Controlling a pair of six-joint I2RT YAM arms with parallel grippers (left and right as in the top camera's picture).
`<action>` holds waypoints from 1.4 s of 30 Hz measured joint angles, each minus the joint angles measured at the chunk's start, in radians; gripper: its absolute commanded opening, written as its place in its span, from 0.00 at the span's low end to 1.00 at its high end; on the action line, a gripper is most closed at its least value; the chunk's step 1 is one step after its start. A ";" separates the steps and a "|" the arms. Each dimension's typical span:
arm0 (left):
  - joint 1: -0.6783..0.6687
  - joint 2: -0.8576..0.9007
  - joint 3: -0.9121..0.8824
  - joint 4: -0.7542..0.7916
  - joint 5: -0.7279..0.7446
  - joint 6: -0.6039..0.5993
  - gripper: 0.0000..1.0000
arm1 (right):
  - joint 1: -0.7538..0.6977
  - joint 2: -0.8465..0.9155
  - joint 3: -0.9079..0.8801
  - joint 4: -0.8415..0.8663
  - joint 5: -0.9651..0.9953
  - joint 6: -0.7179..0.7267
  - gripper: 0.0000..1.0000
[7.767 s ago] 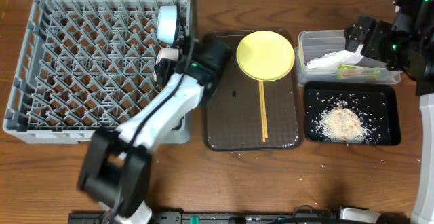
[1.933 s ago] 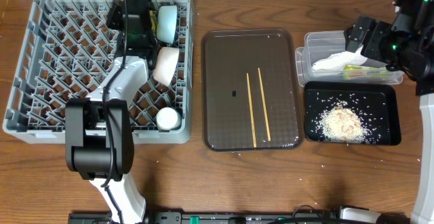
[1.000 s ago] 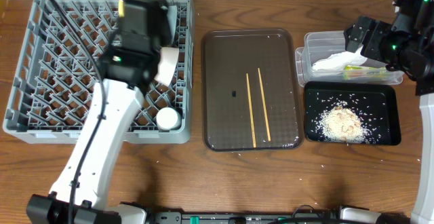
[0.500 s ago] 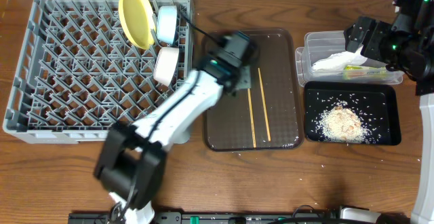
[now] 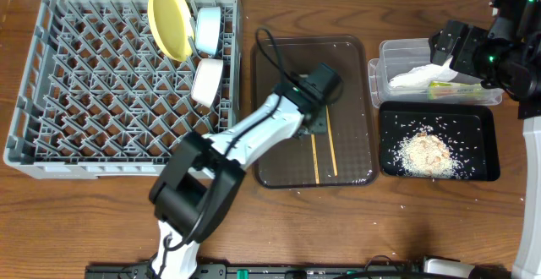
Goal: Sort waste into correct bins and load items into the dishwasher
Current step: 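Reach the left gripper to a wooden chopstick and grasp it, then carry the chopstick into the dish rack and release it upright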
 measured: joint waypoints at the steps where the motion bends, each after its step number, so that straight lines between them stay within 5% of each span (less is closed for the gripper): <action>1: -0.008 0.009 0.000 0.000 0.003 0.000 0.57 | 0.000 0.000 0.000 0.000 0.000 0.000 0.99; 13: -0.040 0.047 -0.002 0.005 0.017 -0.024 0.26 | 0.000 0.000 0.000 0.000 0.000 0.000 0.99; 20: -0.040 0.064 -0.002 0.013 0.017 -0.052 0.24 | 0.000 0.000 0.000 0.000 0.000 0.000 0.99; 23: -0.040 0.064 -0.002 0.016 0.018 -0.066 0.08 | 0.000 0.000 0.000 0.000 0.000 0.000 0.99; 36: -0.020 0.049 -0.001 -0.012 0.020 -0.040 0.07 | 0.000 0.000 0.000 0.000 0.000 0.000 0.99; 42: 0.078 -0.156 -0.017 -0.124 0.020 0.084 0.07 | 0.000 0.000 0.000 0.000 0.000 0.000 0.99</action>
